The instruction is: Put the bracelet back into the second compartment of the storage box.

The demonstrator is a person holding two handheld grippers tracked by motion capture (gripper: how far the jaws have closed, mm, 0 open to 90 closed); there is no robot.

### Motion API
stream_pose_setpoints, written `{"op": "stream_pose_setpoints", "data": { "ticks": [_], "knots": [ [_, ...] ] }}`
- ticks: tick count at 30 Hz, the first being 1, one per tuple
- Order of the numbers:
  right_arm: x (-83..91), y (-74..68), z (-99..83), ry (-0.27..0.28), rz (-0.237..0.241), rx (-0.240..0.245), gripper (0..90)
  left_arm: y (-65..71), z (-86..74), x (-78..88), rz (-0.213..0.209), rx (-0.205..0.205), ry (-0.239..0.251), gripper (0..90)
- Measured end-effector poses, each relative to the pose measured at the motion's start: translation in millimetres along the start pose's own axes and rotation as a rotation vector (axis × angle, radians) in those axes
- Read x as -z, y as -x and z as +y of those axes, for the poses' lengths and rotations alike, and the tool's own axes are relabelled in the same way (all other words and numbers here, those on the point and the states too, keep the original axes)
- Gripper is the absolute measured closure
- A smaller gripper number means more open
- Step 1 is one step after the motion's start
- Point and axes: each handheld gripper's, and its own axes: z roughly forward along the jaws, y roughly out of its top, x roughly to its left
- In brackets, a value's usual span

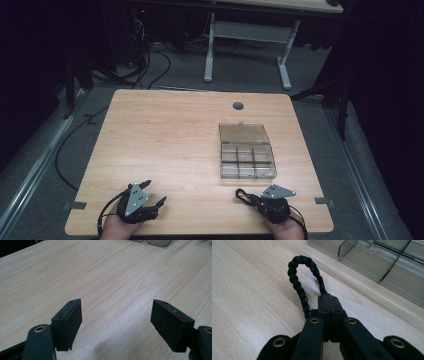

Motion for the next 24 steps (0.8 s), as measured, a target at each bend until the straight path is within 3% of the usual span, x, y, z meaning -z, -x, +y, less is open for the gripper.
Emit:
{"op": "stream_pose_setpoints", "data": {
  "ticks": [2, 5, 9, 13, 24],
  "knots": [
    [0.4, 0.2, -0.1, 0.001, 0.0, -0.002, 90.0, 0.0, 0.0, 0.0, -0.001, 0.0, 0.0, 25.6],
    [5.7, 2.8, 1.4, 0.033, -0.037, -0.008, 90.0, 0.1, 0.0, 0.1, -0.002, -0.001, 0.001, 25.6],
    [1.3, 9.5, -0.3, 0.017, -0.054, -0.033, 90.0, 0.2, -0.1, 0.2, -0.003, -0.003, 0.002, 25.7],
    [1.9, 7.6, -1.0, 0.007, -0.068, -0.013, 90.0, 0.2, -0.1, 0.2, -0.004, -0.003, 0.002, 25.6],
    [4.5, 0.5, -3.8, 0.002, -0.065, -0.005, 90.0, 0.3, -0.1, 0.4, -0.007, -0.005, 0.0, 25.5]
  ]
}}
